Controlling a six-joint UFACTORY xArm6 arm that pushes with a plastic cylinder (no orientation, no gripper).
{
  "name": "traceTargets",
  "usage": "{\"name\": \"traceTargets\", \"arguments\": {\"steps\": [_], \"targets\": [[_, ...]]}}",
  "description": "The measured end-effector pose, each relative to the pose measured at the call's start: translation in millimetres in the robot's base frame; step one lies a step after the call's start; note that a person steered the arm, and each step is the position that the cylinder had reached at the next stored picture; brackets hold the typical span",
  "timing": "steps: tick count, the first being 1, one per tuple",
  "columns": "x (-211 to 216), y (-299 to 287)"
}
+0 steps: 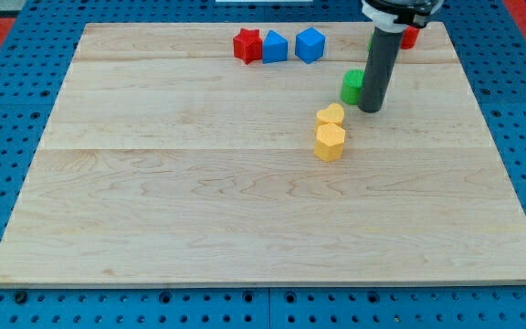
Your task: Place the green circle below the green star
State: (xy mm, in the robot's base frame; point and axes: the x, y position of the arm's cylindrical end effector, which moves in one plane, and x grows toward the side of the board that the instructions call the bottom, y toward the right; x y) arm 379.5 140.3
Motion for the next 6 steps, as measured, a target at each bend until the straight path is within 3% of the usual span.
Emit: {"name": "traceTargets", "arguments": {"steps": [1,2,4,5,6], "targets": [[14.4,0.2],[-20.1,-14.0],[-23.4,-42.1],[-46.0,-35.8],[-52.1,23.4]]}}
